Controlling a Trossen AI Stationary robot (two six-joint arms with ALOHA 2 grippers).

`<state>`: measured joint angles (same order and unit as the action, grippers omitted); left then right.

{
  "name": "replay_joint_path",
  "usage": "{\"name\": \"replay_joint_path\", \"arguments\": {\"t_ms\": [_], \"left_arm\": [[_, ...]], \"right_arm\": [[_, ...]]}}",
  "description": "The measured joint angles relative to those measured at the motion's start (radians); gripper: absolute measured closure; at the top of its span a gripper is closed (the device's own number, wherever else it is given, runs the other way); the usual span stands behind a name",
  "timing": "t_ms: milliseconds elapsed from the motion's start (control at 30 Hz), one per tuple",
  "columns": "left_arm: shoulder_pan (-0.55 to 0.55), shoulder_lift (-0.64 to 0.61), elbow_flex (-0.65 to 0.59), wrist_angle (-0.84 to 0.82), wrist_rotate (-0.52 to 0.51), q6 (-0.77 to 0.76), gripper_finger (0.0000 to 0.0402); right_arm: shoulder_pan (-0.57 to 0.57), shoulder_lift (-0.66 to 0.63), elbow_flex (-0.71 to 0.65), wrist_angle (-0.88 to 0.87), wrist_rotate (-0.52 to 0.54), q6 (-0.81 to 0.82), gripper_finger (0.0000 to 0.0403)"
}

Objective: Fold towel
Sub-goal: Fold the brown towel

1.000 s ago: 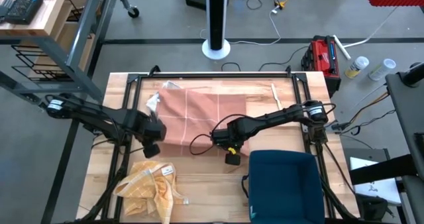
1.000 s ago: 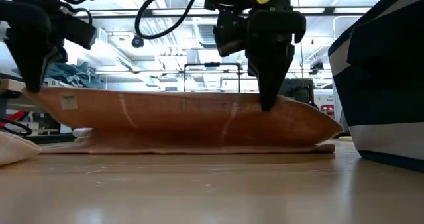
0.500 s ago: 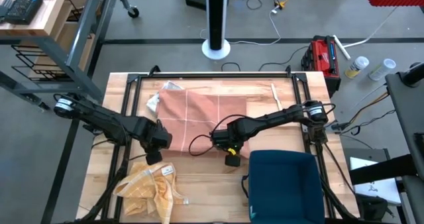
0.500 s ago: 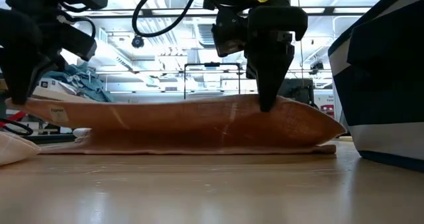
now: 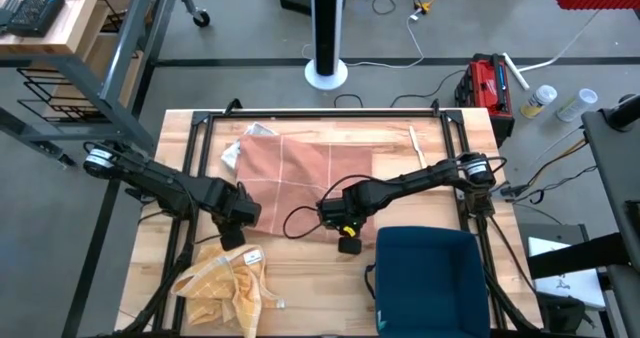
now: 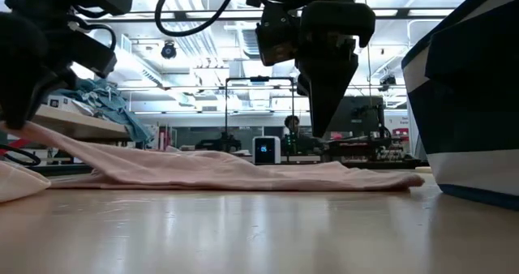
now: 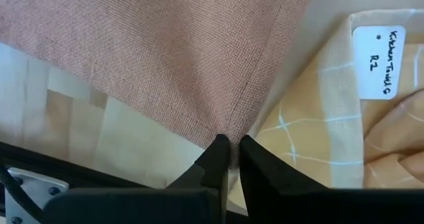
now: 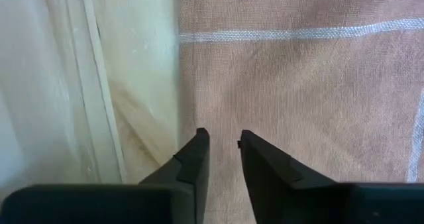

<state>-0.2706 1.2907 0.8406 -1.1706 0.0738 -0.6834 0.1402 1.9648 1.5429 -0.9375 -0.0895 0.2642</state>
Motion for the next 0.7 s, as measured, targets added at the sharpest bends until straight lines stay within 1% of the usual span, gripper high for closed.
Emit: {"name": "replay_joint_path", "arguments": {"t_ms": [167,367,500,700], "left_arm": [[-0.009,0.0,0.0,-0.002,0.051,-0.026,0.0377],[-0.016,0.0,0.0,-0.006,0.038,-0.041,0.0358],[-0.016,-0.001,-0.001,-0.005,-0.029,-0.044,0.0332],[-0.017,-0.001,-0.006,-0.018,-0.035,-0.062,0.0273]], "right_arm": [[0.0,0.0,0.0,-0.001,0.011,-0.002,0.0298],[0.0,0.0,-0.005,0.004,0.011,-0.003,0.0284],[-0.001,0.0,-0.007,0.008,0.011,-0.003,0.0282],[-0.001,0.0,-0.008,0.012,0.013,-0.003,0.0293]]}}
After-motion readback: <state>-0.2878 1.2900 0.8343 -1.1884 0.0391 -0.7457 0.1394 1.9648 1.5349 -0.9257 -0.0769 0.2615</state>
